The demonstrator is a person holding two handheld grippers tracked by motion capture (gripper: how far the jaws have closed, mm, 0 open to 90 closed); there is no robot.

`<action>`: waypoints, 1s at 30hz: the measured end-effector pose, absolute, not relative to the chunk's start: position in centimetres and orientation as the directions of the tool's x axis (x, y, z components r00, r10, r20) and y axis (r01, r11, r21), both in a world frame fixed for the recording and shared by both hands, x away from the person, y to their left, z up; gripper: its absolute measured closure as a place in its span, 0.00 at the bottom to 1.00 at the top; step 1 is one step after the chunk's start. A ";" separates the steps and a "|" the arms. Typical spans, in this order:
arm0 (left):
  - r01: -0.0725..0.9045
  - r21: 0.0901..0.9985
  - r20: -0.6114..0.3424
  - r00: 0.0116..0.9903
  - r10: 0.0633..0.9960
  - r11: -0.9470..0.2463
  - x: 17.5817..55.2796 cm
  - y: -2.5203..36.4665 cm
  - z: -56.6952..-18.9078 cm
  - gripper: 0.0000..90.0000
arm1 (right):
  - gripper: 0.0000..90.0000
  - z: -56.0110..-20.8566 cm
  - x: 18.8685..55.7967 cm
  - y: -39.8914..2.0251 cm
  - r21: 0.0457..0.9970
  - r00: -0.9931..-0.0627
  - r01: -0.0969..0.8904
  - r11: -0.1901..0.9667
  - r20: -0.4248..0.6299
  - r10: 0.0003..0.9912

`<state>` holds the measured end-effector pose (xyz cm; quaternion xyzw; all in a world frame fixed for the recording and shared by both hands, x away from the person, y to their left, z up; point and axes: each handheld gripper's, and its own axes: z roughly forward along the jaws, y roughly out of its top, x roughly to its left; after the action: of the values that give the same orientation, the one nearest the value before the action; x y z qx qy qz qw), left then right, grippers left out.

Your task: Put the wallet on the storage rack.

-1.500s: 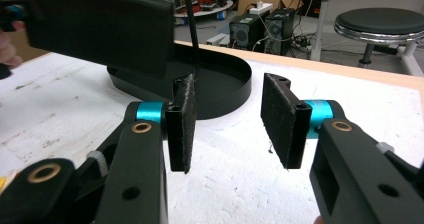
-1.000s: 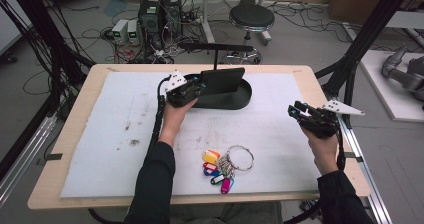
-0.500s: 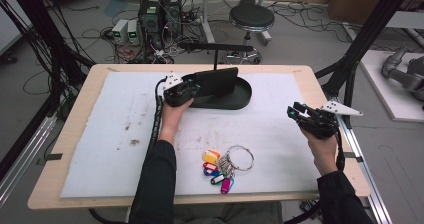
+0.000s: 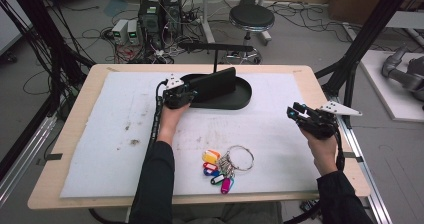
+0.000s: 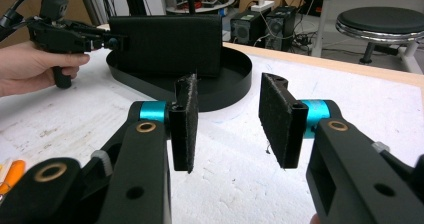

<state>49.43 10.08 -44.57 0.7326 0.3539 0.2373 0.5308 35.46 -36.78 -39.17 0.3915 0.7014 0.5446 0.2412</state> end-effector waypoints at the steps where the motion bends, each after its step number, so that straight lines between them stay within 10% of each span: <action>1: 0.273 0.943 -0.029 0.634 0.773 -0.189 49.4 10.1 -44.6 0.73 | 0.67 -39.2 35.5 -36.8 0.953 -0.576 0.288 0.098 0.090 0.812; 13: 0.331 0.923 -0.034 0.576 0.817 -0.196 48.5 10.2 -43.0 0.32 | 0.66 -39.2 35.5 -36.8 0.950 -0.576 0.293 0.105 0.087 0.813; 30: 0.239 0.948 0.005 0.644 0.765 -0.208 42.4 12.7 -39.5 0.27 | 0.55 -39.4 35.8 -36.2 0.943 -0.582 0.305 0.136 0.072 0.810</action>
<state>42.42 12.74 -39.49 0.7364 0.3410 0.2484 0.5289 35.75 -36.16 -39.43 0.3898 0.7148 0.5294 0.2385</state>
